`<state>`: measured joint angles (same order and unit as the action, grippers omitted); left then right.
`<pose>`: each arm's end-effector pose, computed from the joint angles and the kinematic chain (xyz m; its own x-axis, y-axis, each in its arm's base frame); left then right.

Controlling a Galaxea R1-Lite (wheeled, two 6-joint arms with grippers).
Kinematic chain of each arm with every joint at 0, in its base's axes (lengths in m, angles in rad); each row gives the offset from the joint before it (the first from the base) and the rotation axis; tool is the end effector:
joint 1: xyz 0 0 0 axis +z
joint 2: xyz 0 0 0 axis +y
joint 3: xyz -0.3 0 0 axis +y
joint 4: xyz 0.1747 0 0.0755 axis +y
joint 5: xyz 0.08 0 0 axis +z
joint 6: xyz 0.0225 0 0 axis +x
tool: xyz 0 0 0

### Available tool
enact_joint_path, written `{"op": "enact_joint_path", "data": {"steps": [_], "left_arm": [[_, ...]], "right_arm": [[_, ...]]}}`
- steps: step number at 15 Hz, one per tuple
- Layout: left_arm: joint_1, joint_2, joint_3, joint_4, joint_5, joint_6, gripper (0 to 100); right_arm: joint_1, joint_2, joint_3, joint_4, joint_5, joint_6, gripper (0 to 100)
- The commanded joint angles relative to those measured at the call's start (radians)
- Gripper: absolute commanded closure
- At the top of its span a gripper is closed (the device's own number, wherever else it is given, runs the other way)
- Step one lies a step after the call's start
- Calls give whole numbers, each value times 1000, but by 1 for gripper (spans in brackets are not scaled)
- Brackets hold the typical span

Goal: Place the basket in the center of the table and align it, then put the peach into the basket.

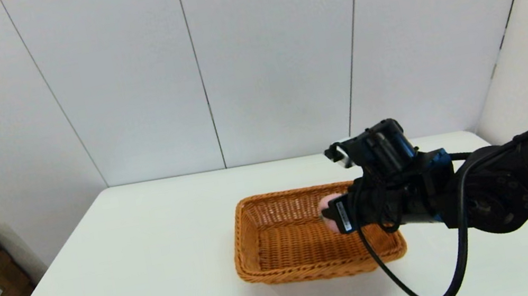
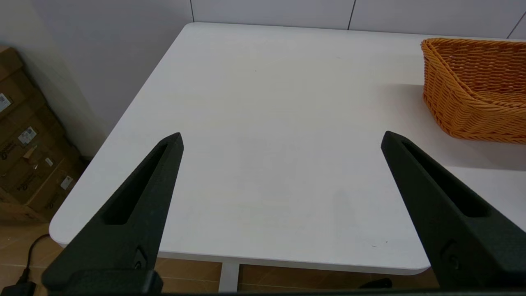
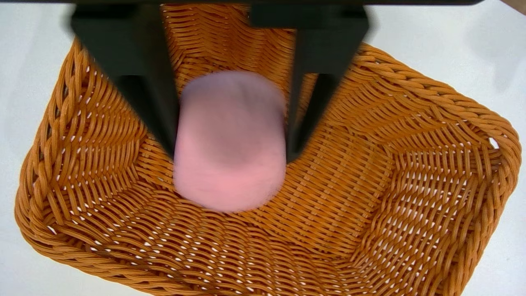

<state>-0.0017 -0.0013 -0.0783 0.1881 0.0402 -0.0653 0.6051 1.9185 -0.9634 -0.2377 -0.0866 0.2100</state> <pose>-0.0300 0.0010 0.0777 0.9934 0.0385 -0.1082 -0.0452 0.9971 -0.0605 0.2823 0.1929 0.1157 0.6666 0.3559 -0.6550 -0.3891 0.9156 0.1015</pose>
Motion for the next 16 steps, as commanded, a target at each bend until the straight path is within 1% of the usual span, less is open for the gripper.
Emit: {"op": "enact_joint_path", "data": {"steps": [1,3,5,6,7,8,9,11,12,13,16], "left_arm": [[0,0,0,1,1,-1,0],[0,0,0,2,0,-1,0],[0,0,0,1,1,-1,0],[0,0,0,1,0,-2,0],[0,0,0,1,0,-2,0],[0,0,0,1,0,-2,0],[0,0,0,1,0,-2,0],[0,0,0,1,0,-2,0],[0,0,0,1,0,-2,0],[0,0,0,1,0,-2,0],[0,0,0,1,0,-2,0]], "right_arm": [[-41,-38,6,14,-1,31,0],[-107,-70,5,49,1,31,0],[-245,-113,15,64,7,23,0],[-338,-122,12,69,30,19,0],[-432,-124,11,70,77,3,0],[-508,-124,18,70,113,-24,0],[-576,-124,29,69,126,-41,0],[-702,-124,43,66,131,-61,0],[-729,-127,52,67,133,-75,0],[-735,-139,72,64,139,-78,0],[-716,-217,130,58,146,-80,0]]}}
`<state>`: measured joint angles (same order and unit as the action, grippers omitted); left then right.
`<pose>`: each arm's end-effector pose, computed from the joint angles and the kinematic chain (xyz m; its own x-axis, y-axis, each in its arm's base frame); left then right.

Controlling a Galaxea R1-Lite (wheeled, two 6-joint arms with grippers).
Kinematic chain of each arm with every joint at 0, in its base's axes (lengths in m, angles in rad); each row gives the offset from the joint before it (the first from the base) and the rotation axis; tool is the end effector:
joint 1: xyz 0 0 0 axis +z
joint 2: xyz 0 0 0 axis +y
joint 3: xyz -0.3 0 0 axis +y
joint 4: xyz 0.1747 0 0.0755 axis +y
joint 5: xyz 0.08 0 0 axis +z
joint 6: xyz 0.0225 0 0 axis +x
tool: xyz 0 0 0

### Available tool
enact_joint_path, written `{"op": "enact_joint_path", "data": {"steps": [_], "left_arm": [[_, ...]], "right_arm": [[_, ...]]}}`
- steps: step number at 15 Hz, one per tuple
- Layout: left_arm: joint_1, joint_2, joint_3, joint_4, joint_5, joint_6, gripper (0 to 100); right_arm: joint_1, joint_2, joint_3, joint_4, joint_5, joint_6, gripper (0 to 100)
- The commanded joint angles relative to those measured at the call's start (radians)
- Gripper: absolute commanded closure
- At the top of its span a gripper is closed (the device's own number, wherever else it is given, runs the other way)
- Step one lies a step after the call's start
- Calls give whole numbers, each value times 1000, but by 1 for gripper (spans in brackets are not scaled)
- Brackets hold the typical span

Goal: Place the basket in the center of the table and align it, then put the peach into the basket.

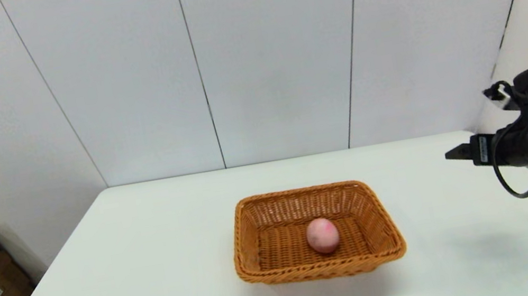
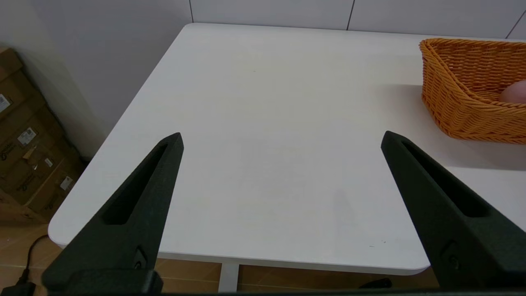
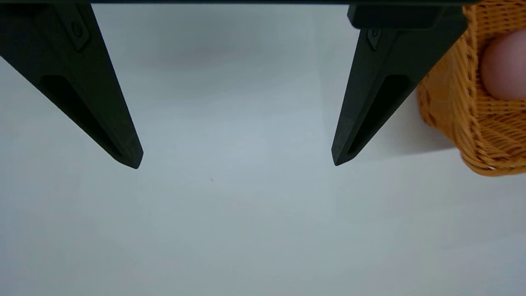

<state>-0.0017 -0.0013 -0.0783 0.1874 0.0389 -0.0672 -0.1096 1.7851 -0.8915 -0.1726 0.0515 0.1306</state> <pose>-0.0300 0.0009 0.0777 0.9935 0.0372 -0.1075 -0.0441 0.9971 -0.0626 0.3074 -0.0327 0.1367 0.7513 -0.0309 -0.6593 0.1557 0.9790 0.1315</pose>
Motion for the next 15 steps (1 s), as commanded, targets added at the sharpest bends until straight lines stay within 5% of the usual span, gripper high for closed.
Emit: {"op": "enact_joint_path", "data": {"steps": [1,3,8,11,15], "left_arm": [[0,0,0,1,1,0,0],[0,0,0,1,1,0,0],[0,0,0,1,1,0,0],[0,0,0,1,1,0,0],[0,0,0,1,1,0,0]], "right_arm": [[8,-127,75,1,25,1,0],[30,-239,148,2,73,1,0],[74,-547,358,-7,91,9,0],[142,-889,540,-5,68,9,0],[130,-1237,687,21,31,0,0]]}}
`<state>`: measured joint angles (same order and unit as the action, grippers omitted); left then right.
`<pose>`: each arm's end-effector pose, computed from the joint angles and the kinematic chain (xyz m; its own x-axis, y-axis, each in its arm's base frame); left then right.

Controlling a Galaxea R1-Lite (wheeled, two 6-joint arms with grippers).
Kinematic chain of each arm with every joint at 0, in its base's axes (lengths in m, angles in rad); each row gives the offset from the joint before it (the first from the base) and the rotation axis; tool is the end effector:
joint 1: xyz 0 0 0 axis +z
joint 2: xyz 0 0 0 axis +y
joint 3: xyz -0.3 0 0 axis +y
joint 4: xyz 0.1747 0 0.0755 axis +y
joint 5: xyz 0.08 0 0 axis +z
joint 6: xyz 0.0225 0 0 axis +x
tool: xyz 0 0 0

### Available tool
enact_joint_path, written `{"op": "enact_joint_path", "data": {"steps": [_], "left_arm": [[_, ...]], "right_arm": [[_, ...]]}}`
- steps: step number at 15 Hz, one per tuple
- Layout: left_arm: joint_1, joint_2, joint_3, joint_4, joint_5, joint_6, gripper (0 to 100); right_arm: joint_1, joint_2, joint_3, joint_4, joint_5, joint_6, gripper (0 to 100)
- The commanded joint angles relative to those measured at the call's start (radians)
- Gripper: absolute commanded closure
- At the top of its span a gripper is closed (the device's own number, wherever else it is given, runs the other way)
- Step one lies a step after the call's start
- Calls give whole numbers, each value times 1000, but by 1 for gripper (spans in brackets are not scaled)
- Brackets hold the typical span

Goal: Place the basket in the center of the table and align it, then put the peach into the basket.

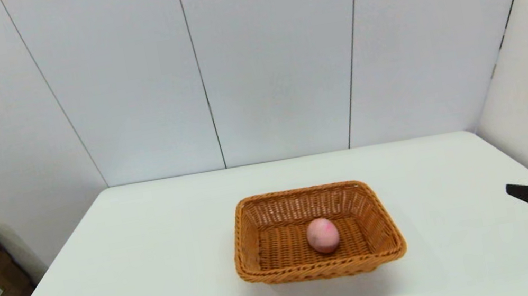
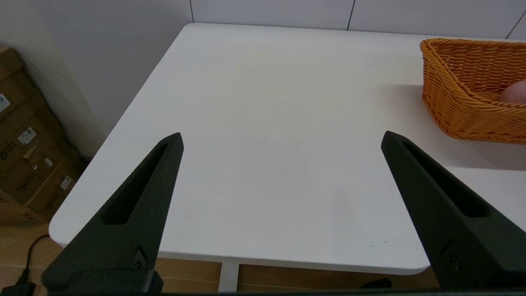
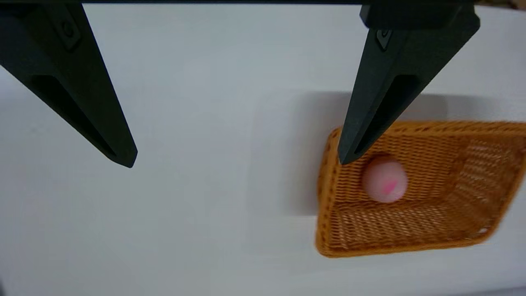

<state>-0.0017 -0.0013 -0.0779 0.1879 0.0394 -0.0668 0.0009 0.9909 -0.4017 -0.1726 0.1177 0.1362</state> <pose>-0.0299 0.0009 0.0776 0.9934 0.0377 -0.1084 -0.0446 0.9971 -0.0621 0.1164 0.0027 0.1752 0.9080 0.1182 -0.4019 -0.0523 0.9838 0.1712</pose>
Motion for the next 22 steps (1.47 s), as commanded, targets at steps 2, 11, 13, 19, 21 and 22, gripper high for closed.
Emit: {"op": "enact_joint_path", "data": {"steps": [2,11,13,19,21,22], "left_arm": [[0,0,0,1,1,-1,0],[0,0,0,1,1,-1,0],[0,0,0,1,1,-1,0],[0,0,0,1,1,-1,0],[0,0,0,1,1,-1,0],[0,0,0,1,1,-1,0]], "right_arm": [[19,-575,236,61,-56,-6,0],[7,-994,314,323,-61,-84,0],[5,-992,314,327,-84,-89,0],[5,-992,343,321,-142,-141,0],[5,-992,345,312,-139,-141,0],[5,-992,345,312,-142,-138,0]]}}
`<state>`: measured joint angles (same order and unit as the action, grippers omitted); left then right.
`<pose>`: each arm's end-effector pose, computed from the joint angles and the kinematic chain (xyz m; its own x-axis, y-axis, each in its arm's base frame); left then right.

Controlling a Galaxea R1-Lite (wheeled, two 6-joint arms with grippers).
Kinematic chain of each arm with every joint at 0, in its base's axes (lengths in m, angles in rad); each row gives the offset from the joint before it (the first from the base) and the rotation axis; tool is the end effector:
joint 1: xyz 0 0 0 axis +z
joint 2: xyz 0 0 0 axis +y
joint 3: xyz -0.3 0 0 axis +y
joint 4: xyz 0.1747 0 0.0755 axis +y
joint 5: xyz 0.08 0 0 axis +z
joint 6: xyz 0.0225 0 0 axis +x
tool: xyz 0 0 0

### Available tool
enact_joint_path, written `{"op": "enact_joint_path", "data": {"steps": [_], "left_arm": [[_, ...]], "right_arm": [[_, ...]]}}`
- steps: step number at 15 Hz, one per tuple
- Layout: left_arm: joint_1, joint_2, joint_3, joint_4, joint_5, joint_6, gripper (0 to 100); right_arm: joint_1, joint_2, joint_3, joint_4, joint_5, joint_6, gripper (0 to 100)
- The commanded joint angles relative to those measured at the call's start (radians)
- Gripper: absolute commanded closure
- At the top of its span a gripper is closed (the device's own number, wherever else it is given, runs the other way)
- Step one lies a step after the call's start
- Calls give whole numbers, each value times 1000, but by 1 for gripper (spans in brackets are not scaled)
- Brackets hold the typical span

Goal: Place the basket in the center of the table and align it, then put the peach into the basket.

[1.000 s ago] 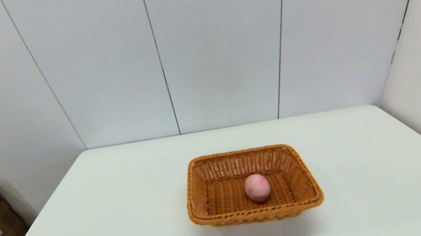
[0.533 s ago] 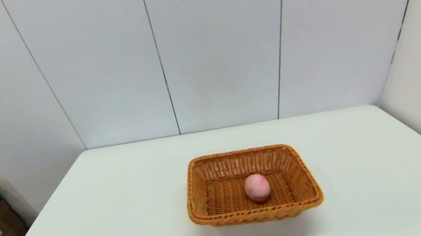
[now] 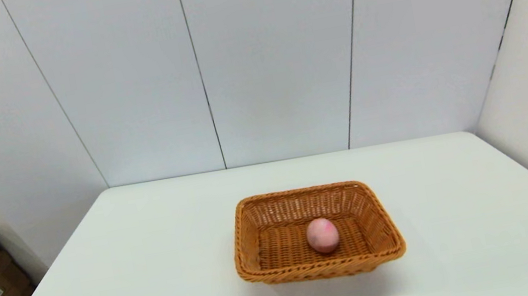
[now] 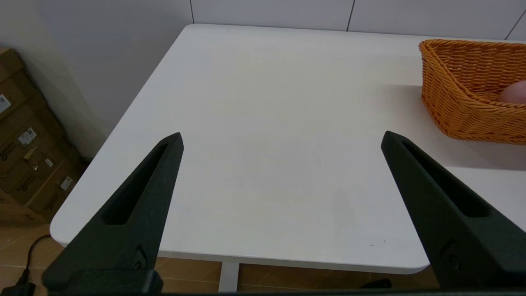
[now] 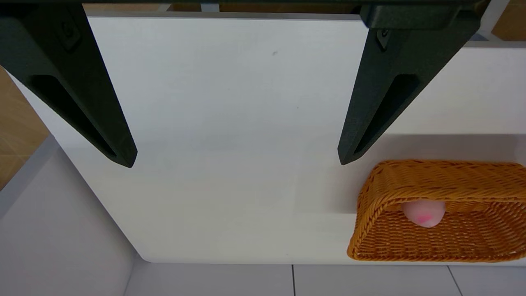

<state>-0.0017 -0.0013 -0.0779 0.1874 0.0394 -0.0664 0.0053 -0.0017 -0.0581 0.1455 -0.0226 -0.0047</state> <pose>-0.0299 0.0009 0.0776 0.9934 0.0377 -0.1079 -0.0445 0.9971 -0.0617 -0.0280 -0.0007 0.0765 0.9962 -0.0173 -0.0856 0.0168 0.9998 -0.0066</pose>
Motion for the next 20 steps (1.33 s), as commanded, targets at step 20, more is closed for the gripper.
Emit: {"op": "enact_joint_path", "data": {"steps": [20], "left_arm": [[0,0,0,1,1,-1,0]], "right_arm": [[1,0,1,-6,1,-3,0]]}}
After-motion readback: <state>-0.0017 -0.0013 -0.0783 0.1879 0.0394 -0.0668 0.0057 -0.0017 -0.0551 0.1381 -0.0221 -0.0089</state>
